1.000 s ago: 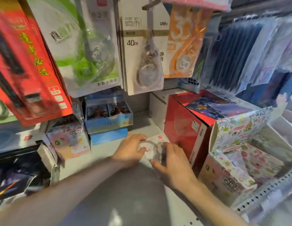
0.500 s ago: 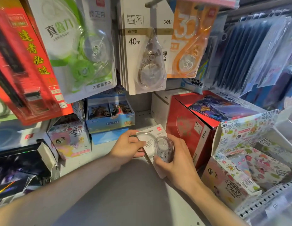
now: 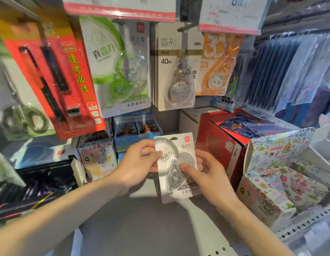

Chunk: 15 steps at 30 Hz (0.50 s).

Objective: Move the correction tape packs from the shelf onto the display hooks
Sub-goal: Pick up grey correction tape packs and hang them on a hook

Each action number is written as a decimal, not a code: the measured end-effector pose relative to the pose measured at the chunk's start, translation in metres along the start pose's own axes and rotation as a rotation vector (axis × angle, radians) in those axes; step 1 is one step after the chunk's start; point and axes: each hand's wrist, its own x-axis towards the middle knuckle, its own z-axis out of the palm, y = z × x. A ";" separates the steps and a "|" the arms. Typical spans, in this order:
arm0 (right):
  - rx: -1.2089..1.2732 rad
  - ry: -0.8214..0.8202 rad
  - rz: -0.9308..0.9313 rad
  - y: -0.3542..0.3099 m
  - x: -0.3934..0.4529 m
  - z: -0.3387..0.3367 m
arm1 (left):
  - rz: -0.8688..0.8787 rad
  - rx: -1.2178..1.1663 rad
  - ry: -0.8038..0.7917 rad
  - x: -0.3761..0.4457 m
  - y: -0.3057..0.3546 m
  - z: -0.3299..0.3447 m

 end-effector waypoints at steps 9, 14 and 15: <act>0.184 -0.229 -0.115 -0.043 -0.011 -0.008 | 0.164 0.097 0.175 -0.065 0.048 -0.012; 0.198 -0.343 -0.214 -0.066 -0.011 -0.030 | 0.265 0.163 0.355 -0.096 0.075 0.007; 0.201 -0.375 -0.233 -0.072 -0.009 -0.035 | 0.288 0.193 0.394 -0.101 0.080 0.012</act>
